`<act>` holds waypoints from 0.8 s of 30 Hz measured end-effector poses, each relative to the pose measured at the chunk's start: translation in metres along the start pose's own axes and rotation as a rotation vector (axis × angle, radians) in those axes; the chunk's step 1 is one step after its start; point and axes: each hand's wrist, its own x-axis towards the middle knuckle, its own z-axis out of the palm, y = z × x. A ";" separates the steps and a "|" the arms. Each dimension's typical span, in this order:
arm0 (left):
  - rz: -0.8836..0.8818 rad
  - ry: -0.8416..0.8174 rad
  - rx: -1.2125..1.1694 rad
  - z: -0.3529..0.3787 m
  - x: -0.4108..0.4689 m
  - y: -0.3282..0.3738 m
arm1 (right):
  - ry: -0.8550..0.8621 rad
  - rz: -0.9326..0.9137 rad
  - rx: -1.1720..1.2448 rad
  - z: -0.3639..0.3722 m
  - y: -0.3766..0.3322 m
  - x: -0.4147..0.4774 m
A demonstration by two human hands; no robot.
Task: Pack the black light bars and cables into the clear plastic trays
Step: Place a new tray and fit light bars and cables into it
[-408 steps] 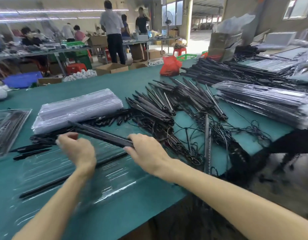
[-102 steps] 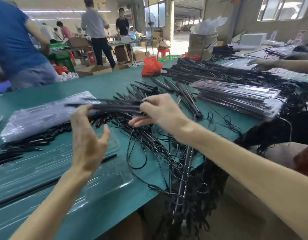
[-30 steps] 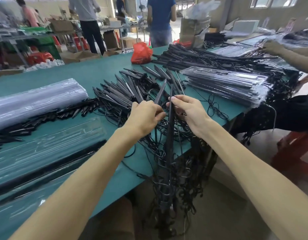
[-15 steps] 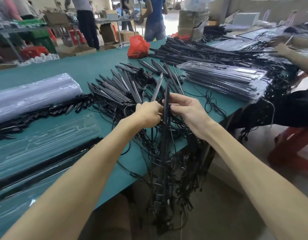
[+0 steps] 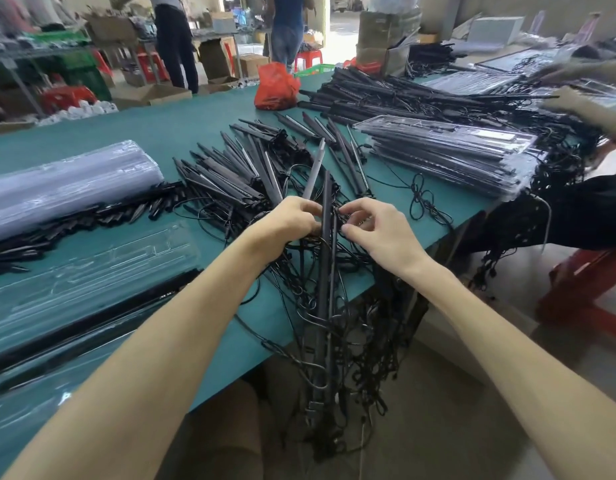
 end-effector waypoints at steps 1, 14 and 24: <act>0.000 0.004 -0.005 0.000 0.000 0.000 | 0.015 0.003 -0.004 0.002 0.000 -0.001; 0.103 0.164 -0.016 0.007 0.001 -0.013 | 0.102 0.098 0.028 0.013 0.003 -0.003; 0.221 0.237 0.197 0.011 -0.003 -0.014 | -0.015 0.155 0.059 0.011 0.003 0.002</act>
